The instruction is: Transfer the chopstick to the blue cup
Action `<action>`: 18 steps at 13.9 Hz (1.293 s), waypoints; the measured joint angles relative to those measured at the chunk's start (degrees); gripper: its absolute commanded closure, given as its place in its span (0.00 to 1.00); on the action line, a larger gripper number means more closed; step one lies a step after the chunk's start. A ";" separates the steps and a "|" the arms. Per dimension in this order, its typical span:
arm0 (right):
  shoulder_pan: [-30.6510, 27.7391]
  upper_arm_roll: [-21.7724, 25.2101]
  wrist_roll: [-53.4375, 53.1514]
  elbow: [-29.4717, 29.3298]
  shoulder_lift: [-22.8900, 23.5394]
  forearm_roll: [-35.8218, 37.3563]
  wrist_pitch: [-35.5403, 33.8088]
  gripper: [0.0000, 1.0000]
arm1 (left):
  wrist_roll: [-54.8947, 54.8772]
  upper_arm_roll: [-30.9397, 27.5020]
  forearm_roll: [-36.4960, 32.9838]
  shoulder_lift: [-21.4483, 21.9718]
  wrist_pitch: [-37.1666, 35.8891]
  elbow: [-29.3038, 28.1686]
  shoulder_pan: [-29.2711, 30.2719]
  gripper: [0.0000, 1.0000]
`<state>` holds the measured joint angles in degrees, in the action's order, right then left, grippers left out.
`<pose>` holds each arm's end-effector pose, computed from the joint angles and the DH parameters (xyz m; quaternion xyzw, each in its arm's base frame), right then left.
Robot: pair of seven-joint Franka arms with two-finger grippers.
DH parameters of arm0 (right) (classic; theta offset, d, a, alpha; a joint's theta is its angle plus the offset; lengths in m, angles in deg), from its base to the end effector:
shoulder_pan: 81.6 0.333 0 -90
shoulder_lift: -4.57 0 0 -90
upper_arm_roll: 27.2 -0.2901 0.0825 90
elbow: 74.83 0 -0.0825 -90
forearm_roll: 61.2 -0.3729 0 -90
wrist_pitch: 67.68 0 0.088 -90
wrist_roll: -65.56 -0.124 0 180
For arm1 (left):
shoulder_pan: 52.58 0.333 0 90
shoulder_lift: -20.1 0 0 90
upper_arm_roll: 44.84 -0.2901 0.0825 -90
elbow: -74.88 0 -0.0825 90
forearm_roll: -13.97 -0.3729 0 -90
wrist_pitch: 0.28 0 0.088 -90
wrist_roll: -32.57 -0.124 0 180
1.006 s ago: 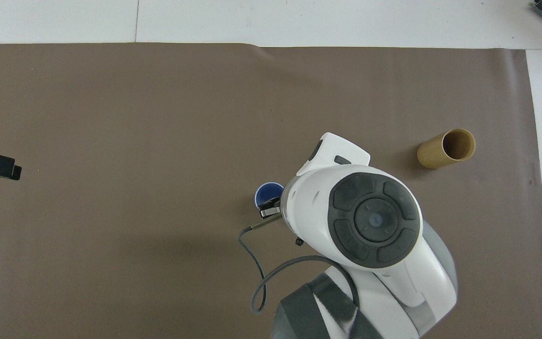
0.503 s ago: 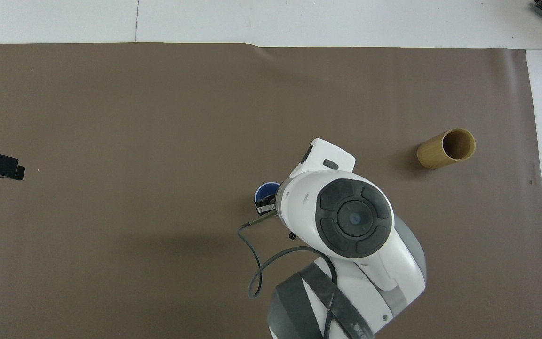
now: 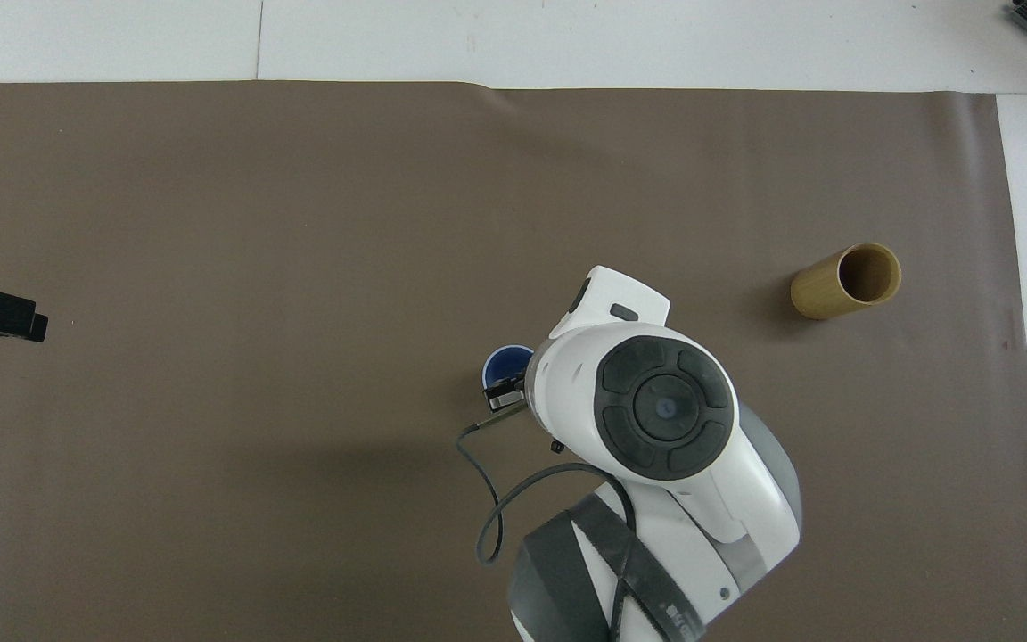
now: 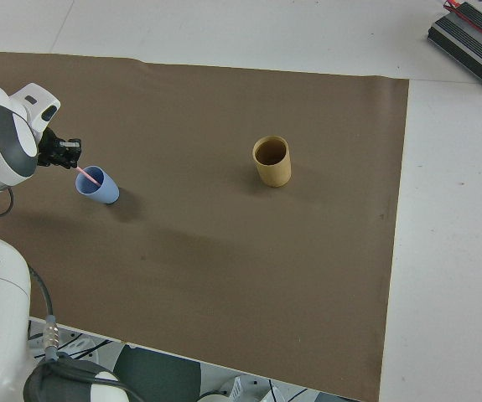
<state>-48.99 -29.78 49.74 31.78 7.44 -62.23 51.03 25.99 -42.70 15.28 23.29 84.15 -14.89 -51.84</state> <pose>0.4757 0.3365 0.4638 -0.9831 -0.1639 -0.0686 0.0431 0.5166 -0.0162 0.6046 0.9973 -0.0704 -0.0183 0.0112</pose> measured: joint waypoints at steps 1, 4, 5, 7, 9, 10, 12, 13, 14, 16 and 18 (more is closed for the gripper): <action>0.00 0.01 0.00 0.00 0.00 0.00 0.16 0.29 | 0.00 -0.04 0.00 0.00 0.00 0.00 0.00 0.00; -0.04 0.09 0.00 -0.18 0.02 0.00 0.70 0.00 | 0.01 -0.28 0.00 0.00 0.00 0.00 0.07 0.00; -0.15 0.16 0.00 -0.52 0.01 0.00 0.74 0.00 | 0.01 -0.29 0.00 0.00 0.00 0.00 0.10 0.00; -1.54 0.33 -0.02 -2.02 -0.11 0.00 0.65 0.00 | 0.01 -0.28 0.00 0.00 0.00 0.00 0.10 0.00; -4.37 0.78 -0.01 -3.53 -1.04 -0.01 -0.61 0.00 | 0.01 -0.28 0.00 0.00 0.00 0.00 0.10 0.00; -6.02 1.02 -0.01 -4.39 -1.74 0.00 -2.21 0.00 | 0.01 -0.28 0.00 0.00 0.00 0.00 0.11 0.00; -9.98 1.36 -0.01 -6.86 -3.07 -0.01 -6.81 0.00 | 0.01 -0.28 0.00 0.00 0.00 0.00 0.12 0.00; -12.37 1.51 0.01 -8.61 -3.58 -0.01 -9.52 0.00 | 0.01 -0.28 0.00 0.00 0.00 0.00 0.13 0.00; -14.73 1.60 0.02 -10.17 -3.88 0.01 -12.03 0.00 | 0.01 -0.28 0.00 0.00 0.00 0.00 0.13 0.00; -19.09 1.81 0.07 -12.55 -4.03 0.02 -16.86 0.00 | 0.01 -0.28 0.00 0.00 0.00 0.00 0.13 0.00; -22.13 2.14 0.07 -13.25 -4.03 0.02 -19.59 0.00 | 0.01 -0.28 0.00 0.00 0.00 0.00 0.14 0.00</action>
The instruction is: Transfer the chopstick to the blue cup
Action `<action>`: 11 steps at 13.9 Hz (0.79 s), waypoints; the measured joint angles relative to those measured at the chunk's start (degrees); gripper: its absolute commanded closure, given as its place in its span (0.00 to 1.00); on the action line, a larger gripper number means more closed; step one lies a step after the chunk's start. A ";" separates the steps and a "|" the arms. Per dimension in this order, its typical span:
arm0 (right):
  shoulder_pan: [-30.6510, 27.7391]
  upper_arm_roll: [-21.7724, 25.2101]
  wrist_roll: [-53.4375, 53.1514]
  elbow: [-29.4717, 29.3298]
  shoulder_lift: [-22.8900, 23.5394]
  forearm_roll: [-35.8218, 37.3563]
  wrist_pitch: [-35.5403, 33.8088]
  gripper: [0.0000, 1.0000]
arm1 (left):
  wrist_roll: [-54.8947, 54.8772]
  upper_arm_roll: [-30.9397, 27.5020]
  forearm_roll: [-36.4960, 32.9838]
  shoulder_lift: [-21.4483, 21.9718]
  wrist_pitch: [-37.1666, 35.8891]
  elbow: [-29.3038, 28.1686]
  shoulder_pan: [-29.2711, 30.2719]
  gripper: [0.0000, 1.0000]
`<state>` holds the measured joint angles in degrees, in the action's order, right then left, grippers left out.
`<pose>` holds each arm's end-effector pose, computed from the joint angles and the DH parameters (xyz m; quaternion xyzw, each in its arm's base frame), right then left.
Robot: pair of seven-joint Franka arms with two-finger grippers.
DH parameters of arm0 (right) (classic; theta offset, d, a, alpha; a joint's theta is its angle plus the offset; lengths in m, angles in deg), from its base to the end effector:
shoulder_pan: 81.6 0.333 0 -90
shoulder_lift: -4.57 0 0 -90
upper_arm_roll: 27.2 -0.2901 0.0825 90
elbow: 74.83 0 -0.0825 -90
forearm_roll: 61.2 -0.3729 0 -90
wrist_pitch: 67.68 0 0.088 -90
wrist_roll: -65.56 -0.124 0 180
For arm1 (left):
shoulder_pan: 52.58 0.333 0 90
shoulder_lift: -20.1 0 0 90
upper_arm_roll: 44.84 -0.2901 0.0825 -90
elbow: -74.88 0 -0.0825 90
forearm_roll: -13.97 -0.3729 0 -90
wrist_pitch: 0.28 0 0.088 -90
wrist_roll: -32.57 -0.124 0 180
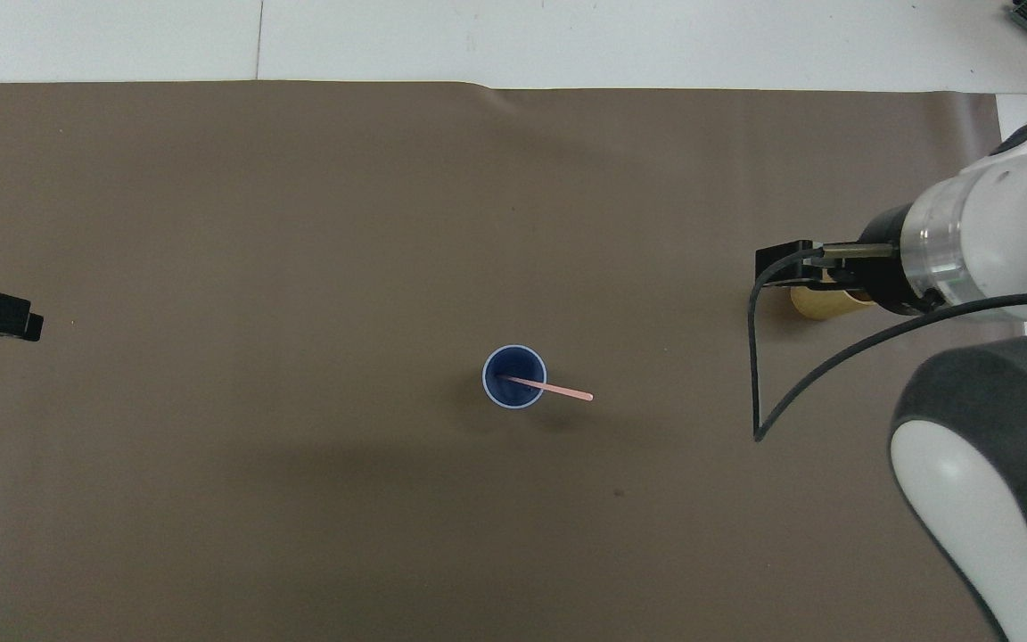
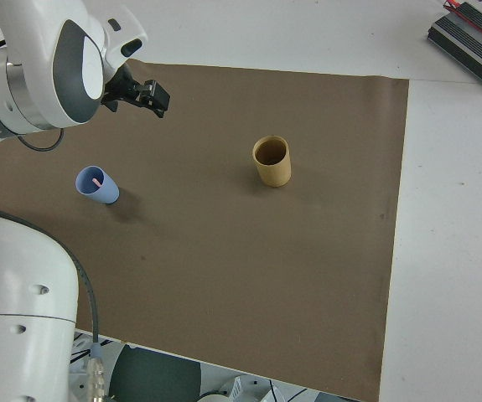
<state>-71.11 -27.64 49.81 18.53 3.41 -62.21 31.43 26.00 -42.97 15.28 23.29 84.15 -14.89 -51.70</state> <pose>0.5443 0.1071 0.5803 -0.9972 0.0428 -0.0566 0.0224 0.5167 -0.0124 0.6046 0.9975 -0.0668 -0.0182 0.0114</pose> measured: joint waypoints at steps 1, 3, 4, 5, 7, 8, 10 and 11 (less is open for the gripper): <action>-1.22 0.08 0.00 -0.03 0.00 0.00 -0.30 0.00 | 0.00 0.00 0.00 0.00 0.00 0.00 0.00 0.00; -3.50 0.13 0.00 -0.03 0.04 0.00 -0.37 0.00 | 0.00 0.00 0.00 0.00 0.00 0.00 0.00 0.00; -4.70 0.17 0.00 -0.04 0.04 0.00 -0.65 0.00 | 0.00 0.00 0.00 0.00 0.00 0.00 0.00 0.00; -5.69 0.23 0.00 -0.06 0.04 0.00 -1.05 0.00 | 0.00 0.00 0.00 0.00 0.00 0.00 0.00 0.00; -7.15 0.27 0.00 -0.12 0.04 0.00 -1.33 0.00 | 0.00 0.00 0.00 0.00 0.00 0.00 0.01 0.00; -7.55 0.28 0.00 -0.12 0.04 0.00 -1.39 0.00 | 0.00 0.00 0.00 0.00 0.00 0.00 0.01 0.00; -7.90 0.28 0.00 -0.12 0.04 0.00 -1.40 0.00 | 0.00 0.00 0.00 0.00 0.00 0.00 0.01 0.00; -7.90 0.27 0.00 -0.12 0.04 0.00 -1.40 0.00 | 0.00 0.00 0.00 0.00 0.00 0.00 0.02 0.00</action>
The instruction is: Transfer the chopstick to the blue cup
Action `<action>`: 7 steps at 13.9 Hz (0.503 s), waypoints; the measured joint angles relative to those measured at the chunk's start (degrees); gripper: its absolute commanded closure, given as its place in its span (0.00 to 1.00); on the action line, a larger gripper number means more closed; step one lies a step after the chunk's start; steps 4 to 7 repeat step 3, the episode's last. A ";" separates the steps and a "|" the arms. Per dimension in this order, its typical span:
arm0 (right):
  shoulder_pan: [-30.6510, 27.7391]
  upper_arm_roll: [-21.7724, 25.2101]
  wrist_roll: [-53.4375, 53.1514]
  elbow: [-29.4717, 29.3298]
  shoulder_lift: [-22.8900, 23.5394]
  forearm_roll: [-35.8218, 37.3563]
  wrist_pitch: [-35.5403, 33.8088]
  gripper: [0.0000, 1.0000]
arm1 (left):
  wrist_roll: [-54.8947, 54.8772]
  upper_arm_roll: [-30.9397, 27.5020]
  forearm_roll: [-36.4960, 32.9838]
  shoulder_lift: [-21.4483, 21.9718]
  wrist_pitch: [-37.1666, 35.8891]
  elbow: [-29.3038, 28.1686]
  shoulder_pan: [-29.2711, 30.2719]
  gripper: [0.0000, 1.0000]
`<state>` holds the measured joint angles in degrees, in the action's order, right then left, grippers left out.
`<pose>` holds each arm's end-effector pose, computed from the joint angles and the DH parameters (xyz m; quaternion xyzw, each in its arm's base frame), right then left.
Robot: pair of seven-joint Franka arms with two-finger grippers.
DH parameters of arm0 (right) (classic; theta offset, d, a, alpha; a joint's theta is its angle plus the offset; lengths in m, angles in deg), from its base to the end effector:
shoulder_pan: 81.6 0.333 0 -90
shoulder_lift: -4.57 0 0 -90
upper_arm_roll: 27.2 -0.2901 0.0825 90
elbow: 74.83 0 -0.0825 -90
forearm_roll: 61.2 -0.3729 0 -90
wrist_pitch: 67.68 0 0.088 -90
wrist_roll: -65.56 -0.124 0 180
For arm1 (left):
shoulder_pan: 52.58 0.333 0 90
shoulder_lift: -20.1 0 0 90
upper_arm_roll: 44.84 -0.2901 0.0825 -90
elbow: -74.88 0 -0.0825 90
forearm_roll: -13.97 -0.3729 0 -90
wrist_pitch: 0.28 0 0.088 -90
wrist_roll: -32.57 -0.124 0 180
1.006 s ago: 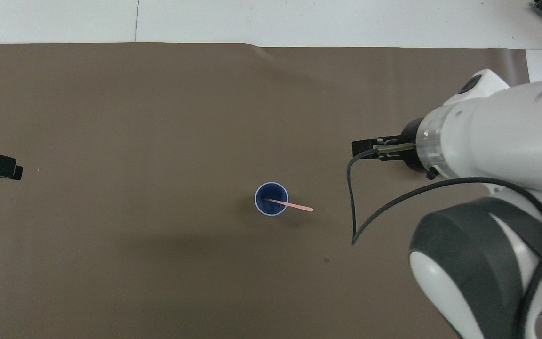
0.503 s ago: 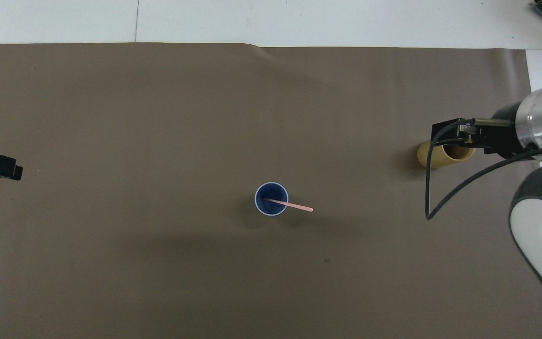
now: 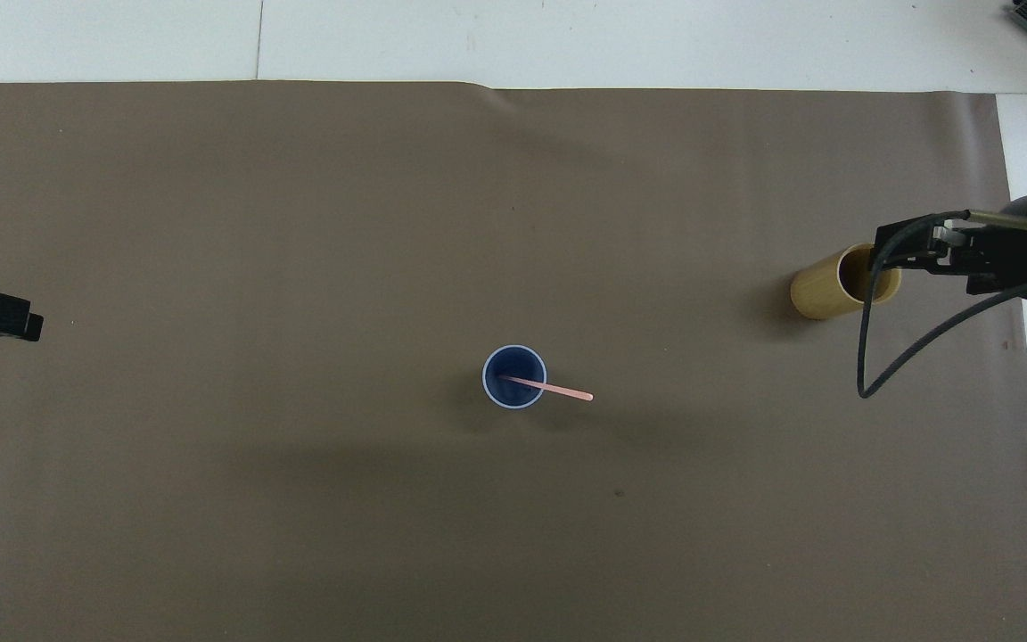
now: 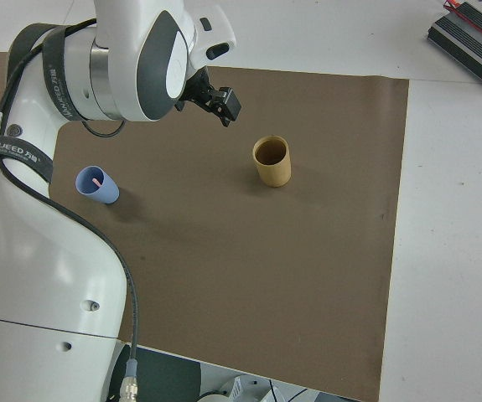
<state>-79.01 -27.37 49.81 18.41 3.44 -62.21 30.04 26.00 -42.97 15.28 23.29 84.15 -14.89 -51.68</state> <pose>0.5514 0.0286 0.5786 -0.9923 0.1137 -0.0469 0.0165 0.5167 -0.0122 0.6046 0.9975 -0.0666 -0.0182 0.0114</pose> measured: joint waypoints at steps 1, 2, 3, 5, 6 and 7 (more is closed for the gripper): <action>0.00 0.00 0.00 0.00 0.00 0.00 -0.01 0.00 | 0.00 0.00 0.00 0.00 0.00 0.00 0.00 0.00; 0.00 0.00 0.00 0.00 0.00 0.00 -0.08 0.00 | 0.00 0.00 0.00 0.00 0.00 0.00 0.00 0.00; 0.00 0.00 0.00 0.00 0.00 0.00 -0.19 0.00 | 0.00 0.00 0.00 0.00 0.00 0.00 0.00 0.00; 0.00 0.00 0.00 0.00 0.00 0.00 -0.19 0.00 | 0.00 0.00 0.00 0.00 0.00 0.00 0.00 0.00; 0.00 0.00 0.00 0.00 0.00 0.00 -0.19 0.00 | 0.00 0.00 0.00 0.00 0.00 0.00 0.00 0.00; 0.00 0.00 0.00 0.00 0.00 0.00 -0.19 0.00 | 0.00 0.00 0.00 0.00 0.00 0.00 0.00 0.00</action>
